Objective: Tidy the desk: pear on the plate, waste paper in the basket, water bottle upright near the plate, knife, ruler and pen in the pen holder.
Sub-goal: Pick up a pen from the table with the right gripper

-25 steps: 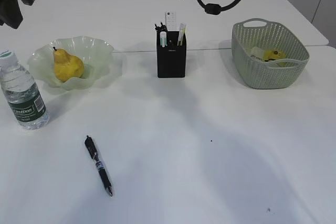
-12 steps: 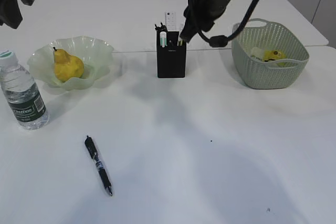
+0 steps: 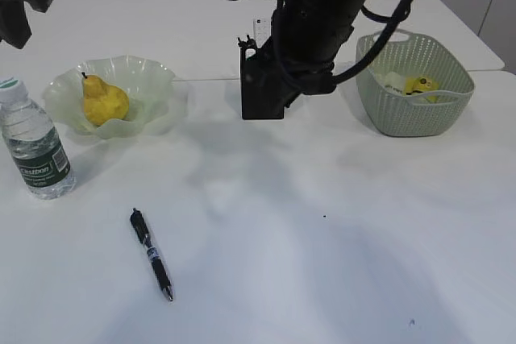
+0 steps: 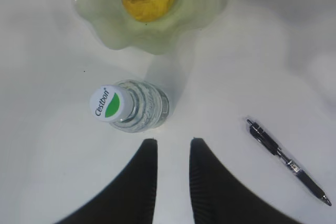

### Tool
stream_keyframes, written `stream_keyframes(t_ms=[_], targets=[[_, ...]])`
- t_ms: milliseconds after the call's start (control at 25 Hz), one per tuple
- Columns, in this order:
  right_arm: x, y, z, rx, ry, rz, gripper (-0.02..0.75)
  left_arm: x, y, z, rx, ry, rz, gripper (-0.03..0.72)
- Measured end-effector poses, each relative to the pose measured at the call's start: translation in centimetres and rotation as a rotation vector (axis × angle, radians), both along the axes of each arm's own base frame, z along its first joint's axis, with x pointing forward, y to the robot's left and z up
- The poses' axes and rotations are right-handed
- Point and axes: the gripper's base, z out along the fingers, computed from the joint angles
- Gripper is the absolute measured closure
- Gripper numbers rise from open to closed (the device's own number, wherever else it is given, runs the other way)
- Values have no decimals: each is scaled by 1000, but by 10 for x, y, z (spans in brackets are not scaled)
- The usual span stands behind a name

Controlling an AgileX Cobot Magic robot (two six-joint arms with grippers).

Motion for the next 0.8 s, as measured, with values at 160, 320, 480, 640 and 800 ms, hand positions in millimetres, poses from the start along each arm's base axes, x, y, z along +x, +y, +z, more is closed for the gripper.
stream_keyframes(t_ms=[160, 320, 480, 640, 800], targets=[[-9, 11, 3, 133, 116, -29, 491, -1, 3, 0, 37, 15, 9, 546], [-12, 16, 5, 207, 188, -132, 491, -2, 7, 0, 80, 21, 18, 546], [-12, 16, 5, 227, 247, -276, 491, -4, 2, -2, 20, 51, 14, 546], [-10, 13, 4, 212, 271, -393, 490, -6, -3, -3, -44, 70, 7, 546], [-13, 17, 3, 191, 270, -421, 490, -5, 1, -3, 5, 63, 14, 546]])
